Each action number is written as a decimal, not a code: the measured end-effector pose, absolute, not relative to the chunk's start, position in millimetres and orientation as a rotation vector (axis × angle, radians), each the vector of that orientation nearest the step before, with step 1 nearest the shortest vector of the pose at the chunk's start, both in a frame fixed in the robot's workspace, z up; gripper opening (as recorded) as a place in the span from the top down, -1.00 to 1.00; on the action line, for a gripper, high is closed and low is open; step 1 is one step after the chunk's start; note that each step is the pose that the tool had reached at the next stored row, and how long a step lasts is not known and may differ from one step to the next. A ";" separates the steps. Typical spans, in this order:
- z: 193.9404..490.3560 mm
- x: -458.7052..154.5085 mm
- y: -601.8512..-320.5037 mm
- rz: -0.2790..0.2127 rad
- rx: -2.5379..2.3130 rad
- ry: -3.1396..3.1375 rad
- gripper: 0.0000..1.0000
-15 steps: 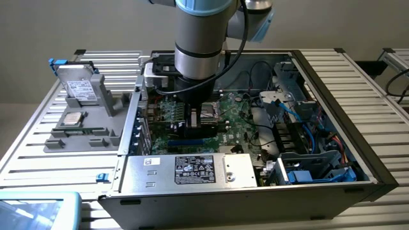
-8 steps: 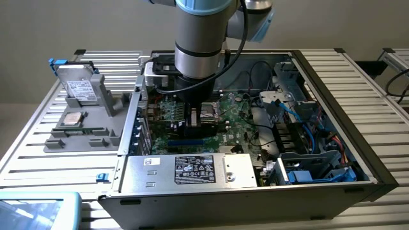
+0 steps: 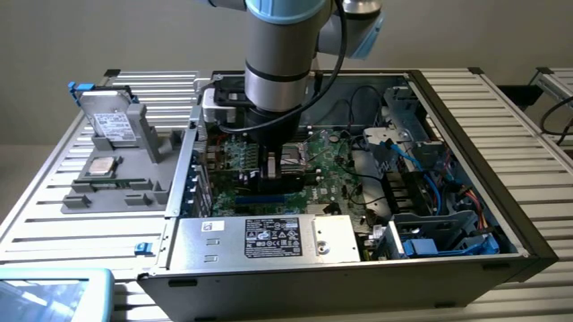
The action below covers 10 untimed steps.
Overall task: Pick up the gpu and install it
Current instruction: 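Insert the gpu into the slot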
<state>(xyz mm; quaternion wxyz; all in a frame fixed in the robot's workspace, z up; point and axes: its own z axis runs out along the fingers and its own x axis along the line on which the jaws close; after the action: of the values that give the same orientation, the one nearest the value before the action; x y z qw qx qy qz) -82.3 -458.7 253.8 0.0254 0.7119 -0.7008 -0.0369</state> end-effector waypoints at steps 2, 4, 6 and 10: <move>253.3 -82.5 -458.7 -0.114 2.201 -2.167 0.44; 253.0 -82.8 -458.7 -0.115 2.201 -2.166 0.44; 252.9 -83.0 -458.7 -0.115 2.201 -2.166 0.44; 252.8 -84.3 -458.4 -0.115 2.201 -2.166 0.44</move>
<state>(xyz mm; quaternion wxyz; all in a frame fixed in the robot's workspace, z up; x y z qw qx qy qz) -84.3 -458.4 252.8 0.0258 0.7119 -0.7008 -0.0374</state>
